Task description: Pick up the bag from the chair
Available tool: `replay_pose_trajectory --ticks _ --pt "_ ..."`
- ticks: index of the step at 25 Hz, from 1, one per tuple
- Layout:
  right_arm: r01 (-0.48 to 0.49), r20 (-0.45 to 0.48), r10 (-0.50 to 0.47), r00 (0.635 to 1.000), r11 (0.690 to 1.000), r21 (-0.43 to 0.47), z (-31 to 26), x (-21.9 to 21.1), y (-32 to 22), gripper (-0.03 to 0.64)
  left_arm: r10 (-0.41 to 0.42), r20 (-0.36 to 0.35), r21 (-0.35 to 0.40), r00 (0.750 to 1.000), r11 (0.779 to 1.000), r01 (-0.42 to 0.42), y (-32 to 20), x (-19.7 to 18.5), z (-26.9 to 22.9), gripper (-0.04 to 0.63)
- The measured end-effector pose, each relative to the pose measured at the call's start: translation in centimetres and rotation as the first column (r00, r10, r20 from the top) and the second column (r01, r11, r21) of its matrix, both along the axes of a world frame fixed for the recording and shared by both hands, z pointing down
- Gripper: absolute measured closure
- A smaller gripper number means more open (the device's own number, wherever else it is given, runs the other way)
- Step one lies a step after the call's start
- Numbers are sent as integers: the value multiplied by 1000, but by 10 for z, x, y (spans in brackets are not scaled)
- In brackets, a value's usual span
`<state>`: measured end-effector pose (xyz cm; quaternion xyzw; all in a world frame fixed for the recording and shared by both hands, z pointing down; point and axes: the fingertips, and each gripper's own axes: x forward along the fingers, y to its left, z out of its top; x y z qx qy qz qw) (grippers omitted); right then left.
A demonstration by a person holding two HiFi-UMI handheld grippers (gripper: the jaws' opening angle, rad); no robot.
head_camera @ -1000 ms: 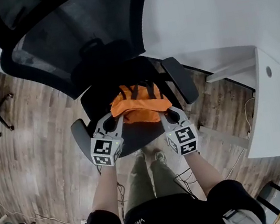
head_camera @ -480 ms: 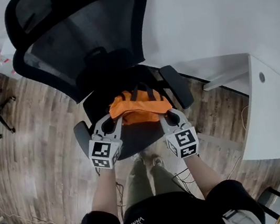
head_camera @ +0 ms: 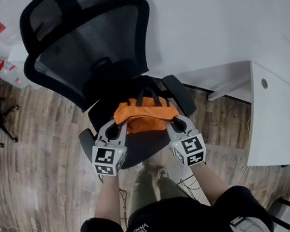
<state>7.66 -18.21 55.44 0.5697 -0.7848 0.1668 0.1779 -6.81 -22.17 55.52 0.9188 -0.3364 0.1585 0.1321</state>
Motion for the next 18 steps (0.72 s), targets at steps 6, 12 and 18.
replay_pose_trajectory --ticks 6,12,18 --pt "6 -9 -6 1000 1000 23 -29 1 8 601 -3 -9 18 1000 1000 3 6 1 -30 552" --pt "5 -13 -4 1000 999 45 -57 1 12 601 -6 -16 40 1000 999 7 13 1 -57 552" --pt "4 -20 -3 1000 997 78 -88 2 24 601 0 -23 74 1000 997 2 25 2 -89 552"
